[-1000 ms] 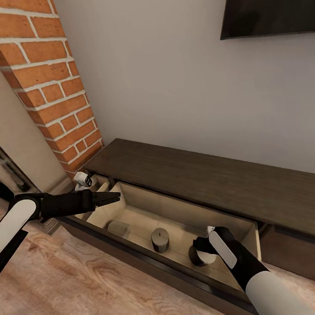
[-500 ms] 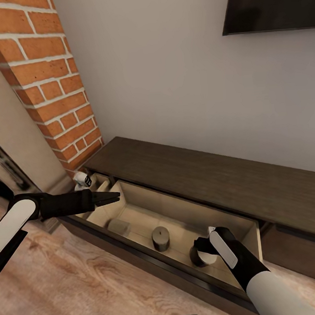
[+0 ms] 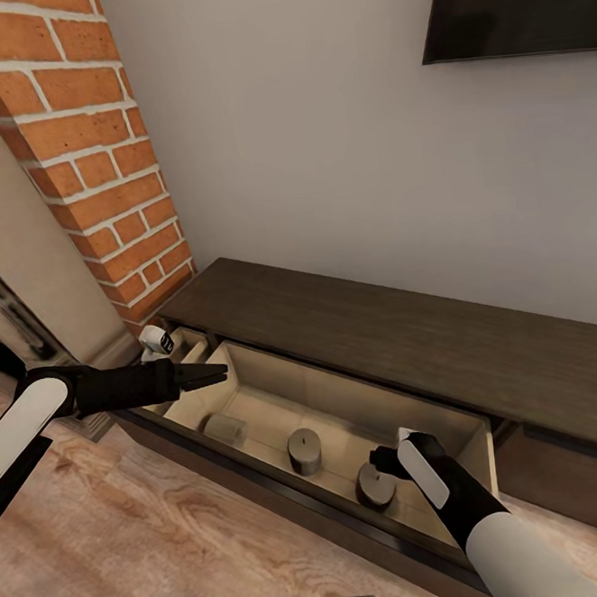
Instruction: Place each of the two pumpkins and all three candles from the living room inside a cabinet in the living room (use any cabinet), then make sure every cabinet is closed, and position the cauldron so it is next to a table in the living room.
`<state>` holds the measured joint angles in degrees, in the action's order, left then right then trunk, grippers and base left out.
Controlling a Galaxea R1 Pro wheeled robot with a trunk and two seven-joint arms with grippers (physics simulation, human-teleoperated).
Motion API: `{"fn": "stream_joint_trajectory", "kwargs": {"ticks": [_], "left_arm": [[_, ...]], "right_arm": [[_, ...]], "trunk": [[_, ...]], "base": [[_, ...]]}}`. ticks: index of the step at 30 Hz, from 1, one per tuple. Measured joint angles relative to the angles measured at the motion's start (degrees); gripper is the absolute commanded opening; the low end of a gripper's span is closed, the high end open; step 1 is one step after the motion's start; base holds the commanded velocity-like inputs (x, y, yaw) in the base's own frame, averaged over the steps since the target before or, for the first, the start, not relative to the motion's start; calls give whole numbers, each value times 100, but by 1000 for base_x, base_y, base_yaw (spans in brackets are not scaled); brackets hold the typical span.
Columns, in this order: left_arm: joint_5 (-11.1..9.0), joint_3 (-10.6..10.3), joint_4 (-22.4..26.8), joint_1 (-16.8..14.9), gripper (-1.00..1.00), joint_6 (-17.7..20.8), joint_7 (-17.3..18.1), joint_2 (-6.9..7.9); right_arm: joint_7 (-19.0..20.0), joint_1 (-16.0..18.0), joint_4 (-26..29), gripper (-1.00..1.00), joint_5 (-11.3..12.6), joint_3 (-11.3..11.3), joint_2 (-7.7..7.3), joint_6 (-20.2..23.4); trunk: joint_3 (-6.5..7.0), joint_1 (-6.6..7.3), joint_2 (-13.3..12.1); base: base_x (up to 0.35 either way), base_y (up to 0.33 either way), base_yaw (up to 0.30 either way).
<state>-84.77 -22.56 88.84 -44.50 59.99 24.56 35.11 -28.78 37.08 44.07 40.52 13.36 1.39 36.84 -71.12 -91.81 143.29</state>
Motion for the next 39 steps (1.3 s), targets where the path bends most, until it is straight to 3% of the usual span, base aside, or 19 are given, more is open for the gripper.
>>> {"fn": "stream_joint_trajectory", "kwargs": {"ticks": [5, 10, 29, 39], "left_arm": [[-2, 0, 3, 0, 100, 0, 0, 3], [-11, 5, 15, 0, 100, 0, 0, 8], [-8, -3, 14, -2, 100, 0, 54, 9], [-7, -8, 13, -3, 100, 0, 53, 9]], "right_arm": [[1, 9, -15, 100, 1, 0, 3, -25], [1, 12, -19, 100, 7, 0, 4, -26], [29, 16, -11, 100, 81, 0, -34, 44], [36, 15, 47, 100, 89, -15, -25, 361]], "trunk": [[0, 0, 0], [110, 13, -6], [452, 429, -765], [631, 649, -1167]], "base": [[0, 0, 0], [0, 0, 0], [0, 0, 0], [0, 0, 0]]}}
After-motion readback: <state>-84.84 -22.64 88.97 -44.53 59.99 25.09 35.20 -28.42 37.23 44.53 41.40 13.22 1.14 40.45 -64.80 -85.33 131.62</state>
